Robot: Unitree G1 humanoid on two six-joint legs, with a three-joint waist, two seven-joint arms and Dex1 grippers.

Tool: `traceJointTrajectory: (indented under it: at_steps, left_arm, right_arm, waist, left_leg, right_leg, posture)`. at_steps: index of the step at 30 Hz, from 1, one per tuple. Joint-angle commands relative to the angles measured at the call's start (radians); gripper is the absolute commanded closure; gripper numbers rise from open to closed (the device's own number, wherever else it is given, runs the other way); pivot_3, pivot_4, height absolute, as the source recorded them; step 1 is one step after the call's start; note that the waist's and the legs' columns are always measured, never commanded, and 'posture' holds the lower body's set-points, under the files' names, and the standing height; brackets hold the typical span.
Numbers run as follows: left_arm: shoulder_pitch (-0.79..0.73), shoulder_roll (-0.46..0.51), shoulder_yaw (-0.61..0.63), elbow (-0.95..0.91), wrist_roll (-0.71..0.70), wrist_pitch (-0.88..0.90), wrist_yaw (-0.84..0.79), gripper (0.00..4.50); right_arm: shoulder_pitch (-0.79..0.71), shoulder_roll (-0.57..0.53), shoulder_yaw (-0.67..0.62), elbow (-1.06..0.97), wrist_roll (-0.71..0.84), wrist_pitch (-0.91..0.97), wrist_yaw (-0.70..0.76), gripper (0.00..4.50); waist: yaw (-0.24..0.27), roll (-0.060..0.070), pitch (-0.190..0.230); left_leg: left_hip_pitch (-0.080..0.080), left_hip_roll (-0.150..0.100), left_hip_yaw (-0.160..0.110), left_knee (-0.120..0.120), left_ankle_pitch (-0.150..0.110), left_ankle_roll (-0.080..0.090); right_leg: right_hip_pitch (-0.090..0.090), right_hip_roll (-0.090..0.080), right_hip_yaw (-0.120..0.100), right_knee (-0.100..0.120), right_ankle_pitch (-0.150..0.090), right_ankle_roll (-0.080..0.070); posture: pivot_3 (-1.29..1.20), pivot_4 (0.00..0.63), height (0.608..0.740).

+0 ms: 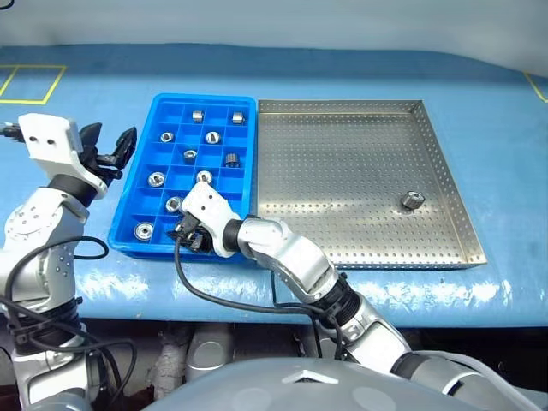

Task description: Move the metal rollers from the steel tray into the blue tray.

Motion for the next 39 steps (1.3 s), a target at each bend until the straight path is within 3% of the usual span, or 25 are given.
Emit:
traceJointTrajectory:
  at_steps: [1,2,7,10,15,20,25,39]
  left_arm:
    - [-0.024,0.011,0.003,-0.022,-0.008,-0.003,-0.001,1.21]
    - [-0.031,0.009,-0.005,-0.014,-0.007,-0.004,-0.002,1.21]
    - [-0.066,-0.015,-0.064,0.023,-0.004,-0.022,-0.013,1.21]
    - [-0.073,-0.039,-0.114,0.033,-0.010,-0.034,-0.037,1.21]
    - [-0.087,-0.108,-0.179,0.053,-0.009,-0.032,-0.027,1.21]
    - [-0.106,-0.136,-0.230,0.077,0.003,-0.042,-0.045,1.21]
    - [-0.127,-0.142,-0.251,0.092,0.008,-0.045,-0.043,1.21]
    - [-0.118,-0.141,-0.263,0.082,0.031,-0.029,-0.036,1.21]
  right_arm:
    - [0.003,0.010,-0.020,-0.039,-0.003,-0.064,-0.008,1.44]
    - [0.003,0.014,-0.041,-0.056,-0.005,-0.090,-0.023,1.18]
    - [0.002,-0.028,-0.143,-0.170,-0.056,-0.157,-0.109,1.18]
    - [0.016,-0.129,-0.280,-0.272,-0.122,-0.122,-0.189,1.18]
    - [0.111,-0.291,-0.534,-0.243,-0.338,-0.128,-0.487,1.18]
    - [0.205,-0.262,-0.737,-0.200,-0.352,-0.152,-0.653,1.18]
    - [0.221,-0.208,-0.839,-0.138,-0.293,-0.188,-0.690,1.18]
    - [0.199,-0.153,-0.923,-0.019,-0.155,-0.247,-0.676,1.18]
  waist:
    - [0.000,0.000,0.000]
    - [0.000,0.000,0.000]
    - [-0.001,0.000,0.000]
    - [-0.001,0.000,0.000]
    - [-0.002,0.000,-0.001]
    - [-0.034,0.001,-0.001]
    - [-0.071,0.001,0.000]
    - [-0.080,0.001,0.000]
  left_leg:
    - [0.000,0.001,0.000,0.000,0.000,0.000]
    - [0.000,0.001,0.000,0.000,0.000,0.000]
    - [-0.001,0.001,0.000,-0.001,0.000,0.000]
    - [-0.001,-0.001,0.000,-0.001,0.000,0.000]
    - [-0.002,-0.003,0.000,-0.001,0.000,0.000]
    - [-0.003,-0.002,0.001,-0.002,0.000,0.000]
    - [0.000,-0.001,0.005,-0.002,0.000,0.001]
    - [0.000,-0.001,0.005,0.002,-0.001,0.002]
  right_leg:
    - [0.000,0.001,0.000,0.000,0.000,0.000]
    - [0.000,0.001,0.000,0.000,0.000,0.000]
    - [0.000,0.001,0.000,0.000,0.000,-0.001]
    - [0.000,-0.001,0.000,-0.001,0.000,-0.001]
    - [0.001,-0.003,0.000,-0.003,0.002,-0.004]
    - [-0.002,-0.002,0.001,0.000,0.002,-0.005]
    - [-0.002,-0.001,0.004,0.001,0.002,-0.005]
    - [0.001,0.000,0.005,0.001,0.002,-0.004]
  posture:
    - [0.06,0.150,0.740]
    - [0.06,0.150,0.740]
    - [0.01,0.150,0.740]
    - [-0.02,0.150,0.740]
    - [-0.05,0.150,0.740]
    - [-0.08,0.150,0.740]
    - [-0.10,0.150,0.740]
    - [-0.08,0.150,0.740]
